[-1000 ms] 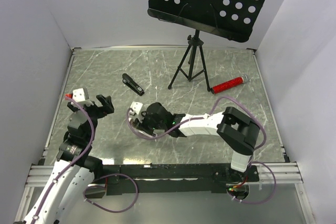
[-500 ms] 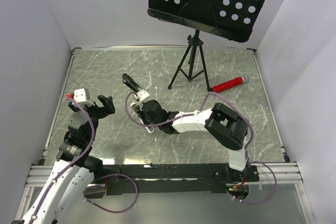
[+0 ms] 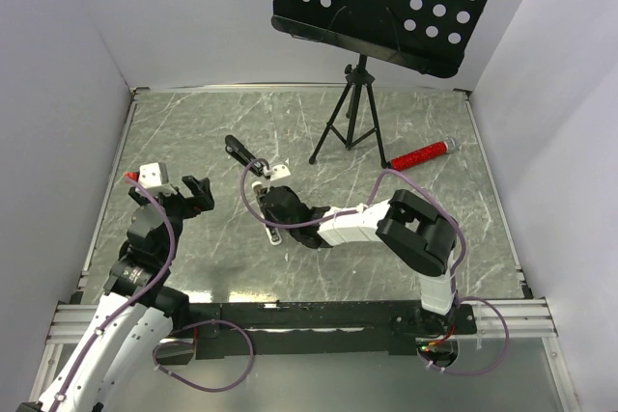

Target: Load the staples into the stapler

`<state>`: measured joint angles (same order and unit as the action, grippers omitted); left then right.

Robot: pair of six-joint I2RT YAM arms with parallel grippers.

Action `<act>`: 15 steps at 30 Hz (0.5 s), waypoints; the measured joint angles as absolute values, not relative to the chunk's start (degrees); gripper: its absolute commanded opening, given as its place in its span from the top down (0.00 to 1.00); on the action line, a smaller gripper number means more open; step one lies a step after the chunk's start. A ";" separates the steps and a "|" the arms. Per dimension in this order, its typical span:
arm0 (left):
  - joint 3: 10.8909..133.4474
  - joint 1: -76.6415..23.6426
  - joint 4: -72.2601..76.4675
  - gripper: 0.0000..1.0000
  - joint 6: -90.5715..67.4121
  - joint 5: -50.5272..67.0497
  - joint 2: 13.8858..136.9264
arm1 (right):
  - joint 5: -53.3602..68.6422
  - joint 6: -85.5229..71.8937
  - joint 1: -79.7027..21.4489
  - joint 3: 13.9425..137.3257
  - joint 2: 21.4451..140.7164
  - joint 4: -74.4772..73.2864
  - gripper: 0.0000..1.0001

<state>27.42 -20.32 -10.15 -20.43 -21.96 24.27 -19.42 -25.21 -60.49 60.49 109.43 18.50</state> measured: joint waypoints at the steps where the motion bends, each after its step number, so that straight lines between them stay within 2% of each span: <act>1: 27.42 -20.34 -10.15 0.03 -20.45 -21.96 24.27 | -19.84 -25.80 -60.49 60.12 109.36 18.96 0.82; 7: 27.42 -20.34 -10.15 0.03 -20.43 -21.96 24.21 | -21.26 -27.07 -60.51 58.17 108.44 20.14 0.62; 8: 27.42 -20.34 -10.15 0.03 -20.43 -21.96 24.21 | -21.43 -27.07 -60.53 57.95 108.31 20.05 0.55; 11: 27.42 -20.34 -10.15 0.03 -20.40 -21.96 24.21 | -21.96 -26.92 -60.62 57.47 107.50 19.68 0.43; 15: 27.42 -20.34 -10.15 0.03 -20.40 -21.96 24.12 | -23.03 -26.35 -60.77 56.82 104.95 18.79 0.34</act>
<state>27.42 -20.34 -10.15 -20.40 -21.96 24.12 -23.03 -26.35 -60.77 56.82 104.95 18.79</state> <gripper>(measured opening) 0.969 0.605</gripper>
